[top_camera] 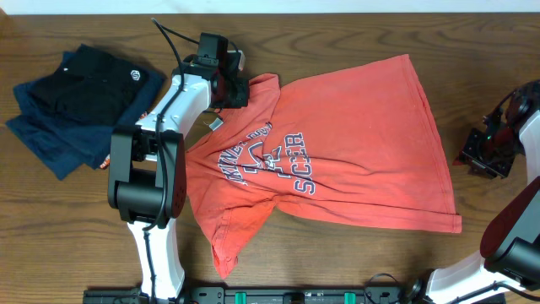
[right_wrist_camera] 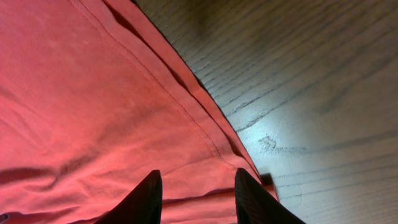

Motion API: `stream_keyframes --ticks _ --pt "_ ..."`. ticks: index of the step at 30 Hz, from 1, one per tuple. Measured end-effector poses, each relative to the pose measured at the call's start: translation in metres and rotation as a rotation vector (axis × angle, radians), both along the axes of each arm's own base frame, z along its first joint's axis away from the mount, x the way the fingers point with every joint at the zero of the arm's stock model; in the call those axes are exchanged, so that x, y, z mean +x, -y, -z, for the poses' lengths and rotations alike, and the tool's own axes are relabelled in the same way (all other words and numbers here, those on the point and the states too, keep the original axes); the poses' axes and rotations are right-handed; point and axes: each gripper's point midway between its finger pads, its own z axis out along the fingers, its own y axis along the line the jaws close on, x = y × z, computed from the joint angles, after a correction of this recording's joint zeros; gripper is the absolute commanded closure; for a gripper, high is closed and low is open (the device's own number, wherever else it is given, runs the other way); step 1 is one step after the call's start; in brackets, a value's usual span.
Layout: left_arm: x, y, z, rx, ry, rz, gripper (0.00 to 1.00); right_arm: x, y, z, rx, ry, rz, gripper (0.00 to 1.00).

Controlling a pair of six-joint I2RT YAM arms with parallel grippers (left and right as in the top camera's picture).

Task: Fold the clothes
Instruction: 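Grasp the shirt's top right shoulder with the right gripper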

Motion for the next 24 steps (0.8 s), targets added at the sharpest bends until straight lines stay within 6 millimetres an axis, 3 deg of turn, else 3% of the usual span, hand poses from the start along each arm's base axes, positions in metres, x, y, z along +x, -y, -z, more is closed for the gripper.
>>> stream_keyframes --ticks 6,8,11,14,16,20,24 --pt "-0.016 -0.009 0.000 0.011 -0.071 -0.013 0.94 0.017 0.001 -0.001 0.003 0.075 -0.019 0.68" --pt "-0.026 -0.020 -0.010 0.020 -0.103 -0.044 0.94 0.038 -0.004 -0.004 0.017 0.165 -0.060 0.73" --pt "-0.034 -0.041 -0.042 0.030 -0.095 -0.113 0.94 0.074 -0.018 -0.011 0.024 0.306 -0.141 0.76" --pt "-0.042 -0.061 -0.084 0.034 -0.049 -0.174 0.94 0.116 -0.043 -0.024 0.007 0.465 -0.251 0.81" --pt "-0.049 -0.068 -0.100 0.038 -0.035 -0.194 0.94 0.144 -0.064 -0.036 -0.010 0.576 -0.336 0.82" --pt "-0.066 -0.070 -0.099 0.051 -0.101 -0.209 0.94 0.191 -0.112 -0.057 -0.047 0.772 -0.500 0.69" --pt "-0.078 -0.073 -0.088 0.081 -0.170 -0.216 0.94 0.223 -0.156 -0.047 -0.064 0.874 -0.621 0.63"
